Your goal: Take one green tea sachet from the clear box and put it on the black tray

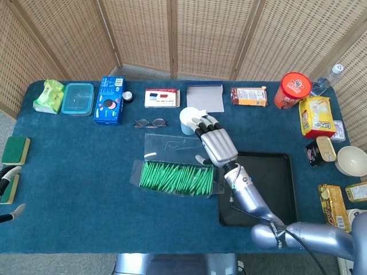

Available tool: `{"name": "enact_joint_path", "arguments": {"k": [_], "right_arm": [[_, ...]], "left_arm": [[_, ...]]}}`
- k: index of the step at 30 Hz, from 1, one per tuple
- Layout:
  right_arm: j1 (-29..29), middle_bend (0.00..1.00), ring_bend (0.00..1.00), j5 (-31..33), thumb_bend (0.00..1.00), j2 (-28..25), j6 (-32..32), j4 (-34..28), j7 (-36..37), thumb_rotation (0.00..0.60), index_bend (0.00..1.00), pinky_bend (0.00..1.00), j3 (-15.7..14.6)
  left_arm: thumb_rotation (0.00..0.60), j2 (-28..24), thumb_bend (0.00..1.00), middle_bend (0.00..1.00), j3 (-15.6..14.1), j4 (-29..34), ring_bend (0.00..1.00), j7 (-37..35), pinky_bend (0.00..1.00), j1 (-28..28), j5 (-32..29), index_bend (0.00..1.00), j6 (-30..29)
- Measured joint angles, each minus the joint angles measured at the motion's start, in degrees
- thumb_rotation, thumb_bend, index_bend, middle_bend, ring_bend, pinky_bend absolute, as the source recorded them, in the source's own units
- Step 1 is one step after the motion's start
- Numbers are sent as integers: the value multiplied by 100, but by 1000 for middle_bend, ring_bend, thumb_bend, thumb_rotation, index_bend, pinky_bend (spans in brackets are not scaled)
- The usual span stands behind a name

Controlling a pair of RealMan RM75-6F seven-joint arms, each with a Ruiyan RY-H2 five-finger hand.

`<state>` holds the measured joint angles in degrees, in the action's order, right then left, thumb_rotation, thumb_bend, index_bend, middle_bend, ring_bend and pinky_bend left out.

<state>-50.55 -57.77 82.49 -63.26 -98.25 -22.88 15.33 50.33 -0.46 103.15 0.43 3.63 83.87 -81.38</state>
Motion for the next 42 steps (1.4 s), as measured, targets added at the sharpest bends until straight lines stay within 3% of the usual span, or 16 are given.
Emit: {"name": "enact_joint_path", "arguments": {"k": [4,8,12,23,42], "right_arm": [[142,149,77,-685,190,-215,81,-98,562,600,267,80,-143],[220,149,69,-1302,191,-415,417,-138,1115,600,286,79,-419],[216,149,69,-1593,183,-485,722,-101,1226,600,300,79,-635],[83,151,69,-1688,172,-353,1068,67,995,600,315,79,-752],[75,160,69,-1791,172,-237,1142,223,671,600,331,79,-852]], "left_arm": [[600,-1,204,126,10,20,139,14,241,2,28,116,-24],[600,16,205,126,7,36,139,37,241,11,80,116,-29],[600,4,205,126,2,52,139,62,241,11,90,116,-33],[600,4,204,126,-13,57,139,85,241,10,73,116,2],[600,66,205,126,-31,-14,139,54,241,23,78,116,59]]}}
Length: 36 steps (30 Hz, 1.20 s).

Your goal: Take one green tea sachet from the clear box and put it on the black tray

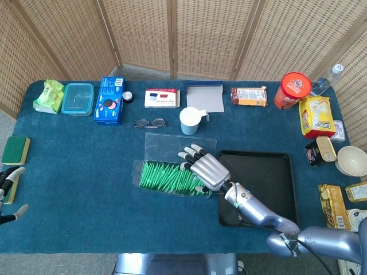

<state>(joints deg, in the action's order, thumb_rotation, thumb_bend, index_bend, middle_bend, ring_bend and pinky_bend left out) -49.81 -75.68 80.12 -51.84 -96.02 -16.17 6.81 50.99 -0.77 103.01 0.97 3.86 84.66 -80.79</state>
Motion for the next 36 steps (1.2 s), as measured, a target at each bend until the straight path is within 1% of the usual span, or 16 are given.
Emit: {"name": "enact_joint_path", "arguments": {"k": [13,23,36], "right_arm": [[-123,162,70,-17,171,141,219,141,-9,600,334,79,29],[-291,169,71,162,171,266,413,383,-9,600,344,79,187],[-321,178,72,224,171,173,469,502,-15,600,368,79,197]], "left_arm": [[600,6,205,126,-8,-12,139,-7,241,-12,-2,116,-9],[600,14,204,126,-12,-52,139,-28,241,-24,-36,116,-1],[600,34,205,126,-1,-47,139,-8,241,-10,-24,116,5]]}}
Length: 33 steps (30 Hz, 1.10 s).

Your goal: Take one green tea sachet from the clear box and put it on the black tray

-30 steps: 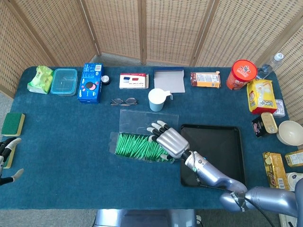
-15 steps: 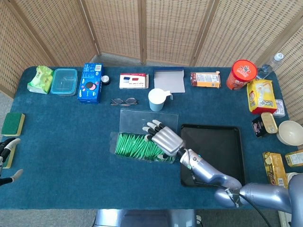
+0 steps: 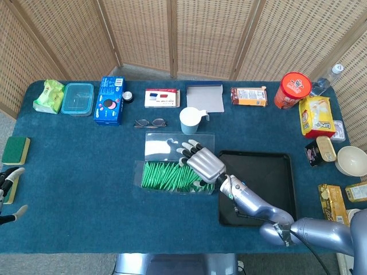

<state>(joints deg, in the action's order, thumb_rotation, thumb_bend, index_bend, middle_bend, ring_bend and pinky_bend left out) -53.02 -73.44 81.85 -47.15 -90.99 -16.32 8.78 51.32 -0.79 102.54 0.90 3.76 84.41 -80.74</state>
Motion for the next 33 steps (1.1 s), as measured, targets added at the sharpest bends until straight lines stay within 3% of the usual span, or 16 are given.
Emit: {"name": "enact_joint_path", "arguments": {"k": [8,19,33], "right_arm": [[-4,215,108,-85,186,125,-64,104,91,600,408,82,-2],[96,240,148,-251,371,311,-293,289,348,600,427,96,-11],[190,255,167,-288,444,271,-430,234,393,600,482,106,9]], "left_arm": [[600,-26,205,126,-6,13,139,11,241,-27,-13,116,-30],[600,-9,205,126,-3,-38,139,-30,241,-23,-20,116,-15],[600,6,204,126,2,-57,139,-55,241,-24,3,116,-31]]}}
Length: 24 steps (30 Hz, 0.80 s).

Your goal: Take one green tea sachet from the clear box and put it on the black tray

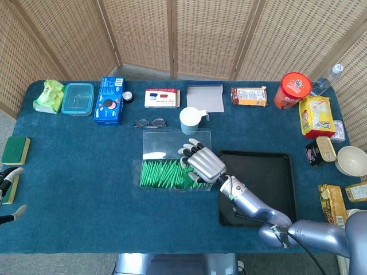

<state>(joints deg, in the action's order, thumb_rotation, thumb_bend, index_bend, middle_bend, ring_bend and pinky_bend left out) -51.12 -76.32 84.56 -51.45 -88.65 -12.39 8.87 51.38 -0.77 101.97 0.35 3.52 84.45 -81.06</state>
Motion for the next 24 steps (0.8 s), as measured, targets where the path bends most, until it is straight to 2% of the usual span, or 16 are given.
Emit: {"name": "enact_joint_path", "arguments": {"k": [16,24], "right_arm": [[38,293,207,17,452,1,-24,-46,-11,600,624,120,18],[52,309,225,15,454,9,-51,-64,38,600,663,127,48]], "left_arm": [[600,-1,204,126,3,-9,139,-6,241,-2,4,116,-5],[600,11,205,126,7,-29,139,-18,241,-4,6,115,-14]]}}
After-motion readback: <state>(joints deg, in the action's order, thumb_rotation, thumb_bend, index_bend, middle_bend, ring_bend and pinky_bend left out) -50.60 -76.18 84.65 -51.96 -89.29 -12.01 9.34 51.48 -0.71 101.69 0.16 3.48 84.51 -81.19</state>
